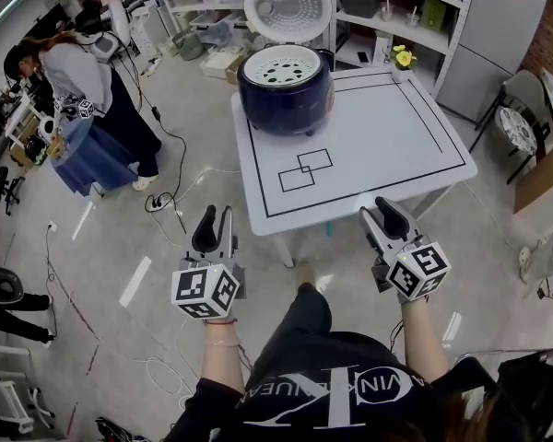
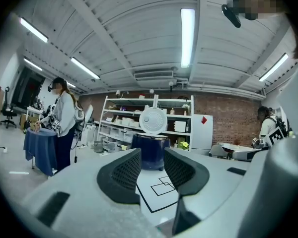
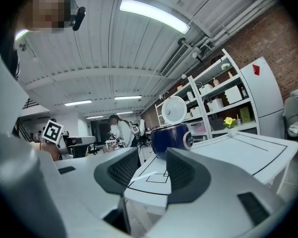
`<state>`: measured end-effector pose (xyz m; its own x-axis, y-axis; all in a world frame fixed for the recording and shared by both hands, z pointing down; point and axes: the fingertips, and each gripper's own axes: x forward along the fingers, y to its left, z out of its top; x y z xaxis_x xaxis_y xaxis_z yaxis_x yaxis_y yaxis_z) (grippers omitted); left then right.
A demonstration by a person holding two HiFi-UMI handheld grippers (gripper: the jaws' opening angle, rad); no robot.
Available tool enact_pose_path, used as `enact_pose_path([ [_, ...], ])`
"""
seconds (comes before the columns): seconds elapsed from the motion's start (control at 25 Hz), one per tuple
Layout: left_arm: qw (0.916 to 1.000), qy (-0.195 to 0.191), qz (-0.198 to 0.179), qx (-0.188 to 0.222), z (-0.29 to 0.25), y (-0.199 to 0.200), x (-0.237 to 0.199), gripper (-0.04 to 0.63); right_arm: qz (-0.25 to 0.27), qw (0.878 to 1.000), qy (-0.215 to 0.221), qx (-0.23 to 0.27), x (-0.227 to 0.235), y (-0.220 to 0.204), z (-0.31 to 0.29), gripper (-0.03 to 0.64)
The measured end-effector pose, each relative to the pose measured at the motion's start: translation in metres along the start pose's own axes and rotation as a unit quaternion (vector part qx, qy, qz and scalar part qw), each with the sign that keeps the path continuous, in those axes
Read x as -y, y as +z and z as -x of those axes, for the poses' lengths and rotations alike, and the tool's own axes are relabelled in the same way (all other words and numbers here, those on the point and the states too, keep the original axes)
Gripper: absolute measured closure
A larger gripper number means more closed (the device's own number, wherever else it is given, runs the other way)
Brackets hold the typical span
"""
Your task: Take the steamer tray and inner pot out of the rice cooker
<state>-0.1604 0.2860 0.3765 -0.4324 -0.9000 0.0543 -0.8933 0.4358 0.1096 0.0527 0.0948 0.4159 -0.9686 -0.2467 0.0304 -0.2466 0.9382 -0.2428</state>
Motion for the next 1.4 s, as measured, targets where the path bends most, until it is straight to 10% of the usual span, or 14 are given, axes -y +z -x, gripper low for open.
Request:
enact_pose_path([
  [1.4, 0.9988, -0.042, 0.023, -0.007, -0.297, 0.035, -0.081, 0.482, 0.01, 1.0, 0.005, -0.002, 0.124, 0.072, -0.272, 0.456],
])
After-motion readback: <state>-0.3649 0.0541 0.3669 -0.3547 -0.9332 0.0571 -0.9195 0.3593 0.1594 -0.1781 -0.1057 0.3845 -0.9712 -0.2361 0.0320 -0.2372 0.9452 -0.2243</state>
